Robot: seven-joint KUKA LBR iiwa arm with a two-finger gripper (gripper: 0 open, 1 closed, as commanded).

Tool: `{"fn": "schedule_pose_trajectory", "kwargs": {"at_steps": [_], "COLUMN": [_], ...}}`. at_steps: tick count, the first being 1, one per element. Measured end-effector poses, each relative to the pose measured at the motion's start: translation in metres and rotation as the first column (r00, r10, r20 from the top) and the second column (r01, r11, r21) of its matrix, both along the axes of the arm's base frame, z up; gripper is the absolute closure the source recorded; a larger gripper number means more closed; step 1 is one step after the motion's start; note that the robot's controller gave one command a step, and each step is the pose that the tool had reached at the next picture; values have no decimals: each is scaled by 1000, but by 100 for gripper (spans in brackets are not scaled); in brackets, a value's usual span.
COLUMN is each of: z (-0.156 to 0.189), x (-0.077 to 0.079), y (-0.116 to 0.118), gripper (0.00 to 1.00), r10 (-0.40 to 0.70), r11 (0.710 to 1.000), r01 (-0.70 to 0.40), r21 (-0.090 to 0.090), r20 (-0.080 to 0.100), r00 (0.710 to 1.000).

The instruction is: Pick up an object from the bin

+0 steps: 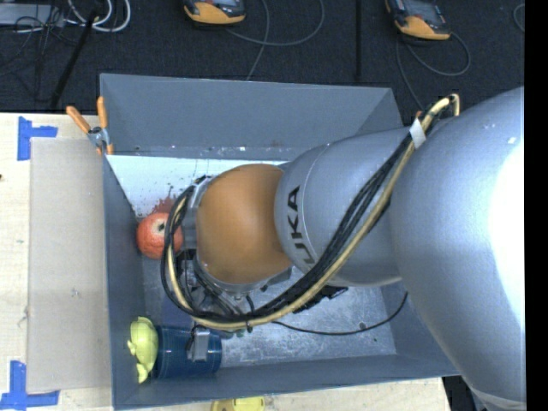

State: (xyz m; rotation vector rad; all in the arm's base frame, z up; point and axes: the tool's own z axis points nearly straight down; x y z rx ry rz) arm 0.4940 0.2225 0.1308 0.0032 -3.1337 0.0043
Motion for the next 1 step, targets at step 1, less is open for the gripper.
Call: {"fn": "schedule_pose_trajectory", "kwargs": {"at_steps": [1], "z": [2], "x": [0], "y": [0], "gripper": [0], "r10": [-2], "r11": [1000], "r01": [2], "r21": [1], "r20": [2], "r00": [1000]}}
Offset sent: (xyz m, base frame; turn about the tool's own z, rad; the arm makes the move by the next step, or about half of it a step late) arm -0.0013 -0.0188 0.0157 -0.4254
